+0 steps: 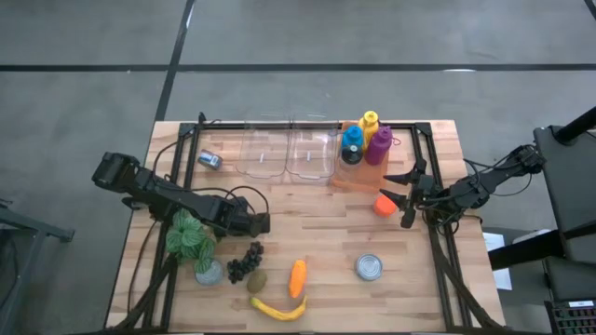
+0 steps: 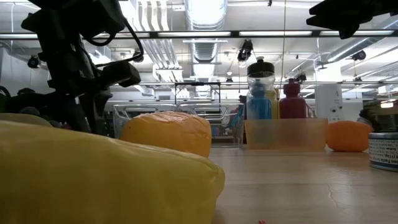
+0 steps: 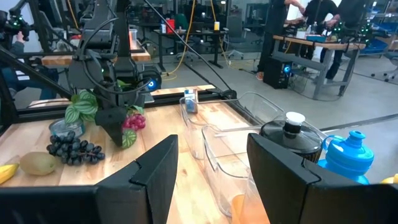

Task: Pick & Place Food Item
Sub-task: Put the red grapes into the right transparent bin

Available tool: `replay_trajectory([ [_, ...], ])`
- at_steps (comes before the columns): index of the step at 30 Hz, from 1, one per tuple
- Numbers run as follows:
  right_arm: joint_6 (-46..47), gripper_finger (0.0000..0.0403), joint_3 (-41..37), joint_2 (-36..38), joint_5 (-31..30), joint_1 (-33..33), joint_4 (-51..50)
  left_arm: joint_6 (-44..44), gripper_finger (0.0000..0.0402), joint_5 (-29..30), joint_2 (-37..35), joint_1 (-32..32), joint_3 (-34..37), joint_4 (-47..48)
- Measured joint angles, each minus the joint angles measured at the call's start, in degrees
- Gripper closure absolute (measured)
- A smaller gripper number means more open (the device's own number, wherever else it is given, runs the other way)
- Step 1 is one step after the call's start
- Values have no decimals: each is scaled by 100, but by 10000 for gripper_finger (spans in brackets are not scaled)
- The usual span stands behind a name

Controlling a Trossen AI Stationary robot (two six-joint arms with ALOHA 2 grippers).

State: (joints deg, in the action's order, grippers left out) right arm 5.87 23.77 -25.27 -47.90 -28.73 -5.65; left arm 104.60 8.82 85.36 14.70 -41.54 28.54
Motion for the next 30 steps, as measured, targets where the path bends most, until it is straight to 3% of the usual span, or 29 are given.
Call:
replay_trajectory([
  [10, -2, 213, 0, 0, 0, 0, 0, 2, 396, -2, 0, 0, 0, -1],
  [22, 7, 213, 0, 2, 0, 0, 0, -190, 399, 64, 0, 0, -121, -32],
  [30, -1, 213, 0, 2, -1, 0, 1, -908, 399, 629, 0, 0, -531, -25],
])
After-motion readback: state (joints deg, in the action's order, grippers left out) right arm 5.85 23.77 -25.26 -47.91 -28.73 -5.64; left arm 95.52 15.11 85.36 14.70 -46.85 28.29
